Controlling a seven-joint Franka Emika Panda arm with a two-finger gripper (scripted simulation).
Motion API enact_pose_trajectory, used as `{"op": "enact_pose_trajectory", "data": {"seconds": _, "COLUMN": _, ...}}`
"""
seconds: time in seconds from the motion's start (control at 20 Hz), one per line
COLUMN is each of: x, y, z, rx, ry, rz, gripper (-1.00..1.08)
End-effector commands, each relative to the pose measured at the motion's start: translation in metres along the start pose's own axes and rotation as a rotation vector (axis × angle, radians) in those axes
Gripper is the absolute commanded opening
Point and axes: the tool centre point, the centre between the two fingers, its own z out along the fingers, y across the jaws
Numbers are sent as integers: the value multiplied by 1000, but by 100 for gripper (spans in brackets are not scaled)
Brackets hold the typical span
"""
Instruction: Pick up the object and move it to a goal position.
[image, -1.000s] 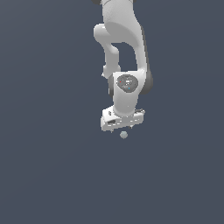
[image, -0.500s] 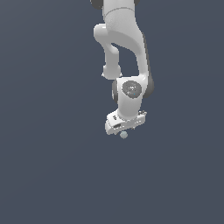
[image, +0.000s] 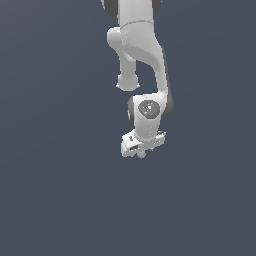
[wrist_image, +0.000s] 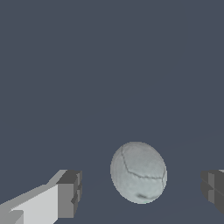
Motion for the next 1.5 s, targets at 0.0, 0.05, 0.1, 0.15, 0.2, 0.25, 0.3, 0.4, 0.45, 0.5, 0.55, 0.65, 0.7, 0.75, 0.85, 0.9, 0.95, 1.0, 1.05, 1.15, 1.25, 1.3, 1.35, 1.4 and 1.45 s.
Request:
{"op": "enact_pose_trajectory", "data": {"seconds": 0.0, "x": 0, "y": 0, "z": 12, "rx": 0, "ry": 0, "rz": -2, "gripper": 100}}
{"op": "enact_pose_trajectory", "data": {"seconds": 0.05, "x": 0, "y": 0, "z": 15, "rx": 0, "ry": 0, "rz": -2, "gripper": 100}}
{"op": "enact_pose_trajectory", "data": {"seconds": 0.1, "x": 0, "y": 0, "z": 18, "rx": 0, "ry": 0, "rz": -2, "gripper": 100}}
{"op": "enact_pose_trajectory", "data": {"seconds": 0.15, "x": 0, "y": 0, "z": 20, "rx": 0, "ry": 0, "rz": -2, "gripper": 100}}
{"op": "enact_pose_trajectory", "data": {"seconds": 0.2, "x": 0, "y": 0, "z": 21, "rx": 0, "ry": 0, "rz": -2, "gripper": 100}}
{"op": "enact_pose_trajectory", "data": {"seconds": 0.25, "x": 1, "y": 0, "z": 22, "rx": 0, "ry": 0, "rz": -2, "gripper": 100}}
{"op": "enact_pose_trajectory", "data": {"seconds": 0.3, "x": 1, "y": 0, "z": 22, "rx": 0, "ry": 0, "rz": -2, "gripper": 100}}
{"op": "enact_pose_trajectory", "data": {"seconds": 0.4, "x": 1, "y": 0, "z": 22, "rx": 0, "ry": 0, "rz": -2, "gripper": -100}}
{"op": "enact_pose_trajectory", "data": {"seconds": 0.45, "x": 1, "y": 0, "z": 22, "rx": 0, "ry": 0, "rz": -2, "gripper": -100}}
{"op": "enact_pose_trajectory", "data": {"seconds": 0.5, "x": 1, "y": 0, "z": 22, "rx": 0, "ry": 0, "rz": -2, "gripper": -100}}
{"op": "enact_pose_trajectory", "data": {"seconds": 0.55, "x": 1, "y": 0, "z": 22, "rx": 0, "ry": 0, "rz": -2, "gripper": -100}}
{"op": "enact_pose_trajectory", "data": {"seconds": 0.65, "x": 1, "y": 0, "z": 22, "rx": 0, "ry": 0, "rz": -2, "gripper": -100}}
{"op": "enact_pose_trajectory", "data": {"seconds": 0.7, "x": 1, "y": 0, "z": 22, "rx": 0, "ry": 0, "rz": -2, "gripper": -100}}
{"op": "enact_pose_trajectory", "data": {"seconds": 0.75, "x": 1, "y": 0, "z": 22, "rx": 0, "ry": 0, "rz": -2, "gripper": -100}}
{"op": "enact_pose_trajectory", "data": {"seconds": 0.85, "x": 1, "y": 0, "z": 22, "rx": 0, "ry": 0, "rz": -2, "gripper": -100}}
{"op": "enact_pose_trajectory", "data": {"seconds": 0.9, "x": 1, "y": 0, "z": 21, "rx": 0, "ry": 0, "rz": -2, "gripper": -100}}
{"op": "enact_pose_trajectory", "data": {"seconds": 0.95, "x": 1, "y": 0, "z": 21, "rx": 0, "ry": 0, "rz": -2, "gripper": -100}}
{"op": "enact_pose_trajectory", "data": {"seconds": 1.0, "x": 0, "y": 1, "z": 19, "rx": 0, "ry": 0, "rz": -2, "gripper": -100}}
{"op": "enact_pose_trajectory", "data": {"seconds": 1.05, "x": 0, "y": 1, "z": 17, "rx": 0, "ry": 0, "rz": -2, "gripper": -100}}
{"op": "enact_pose_trajectory", "data": {"seconds": 1.15, "x": -1, "y": 2, "z": 12, "rx": 0, "ry": 0, "rz": -2, "gripper": -100}}
{"op": "enact_pose_trajectory", "data": {"seconds": 1.25, "x": -2, "y": 4, "z": 5, "rx": 0, "ry": 0, "rz": -2, "gripper": -100}}
{"op": "enact_pose_trajectory", "data": {"seconds": 1.3, "x": -3, "y": 5, "z": 0, "rx": 0, "ry": 0, "rz": -2, "gripper": -100}}
{"op": "enact_pose_trajectory", "data": {"seconds": 1.35, "x": -3, "y": 6, "z": -5, "rx": 0, "ry": 0, "rz": -2, "gripper": -100}}
{"op": "enact_pose_trajectory", "data": {"seconds": 1.4, "x": -4, "y": 7, "z": -11, "rx": 0, "ry": 0, "rz": -2, "gripper": -100}}
{"op": "enact_pose_trajectory", "data": {"seconds": 1.45, "x": -5, "y": 8, "z": -17, "rx": 0, "ry": 0, "rz": -2, "gripper": -100}}
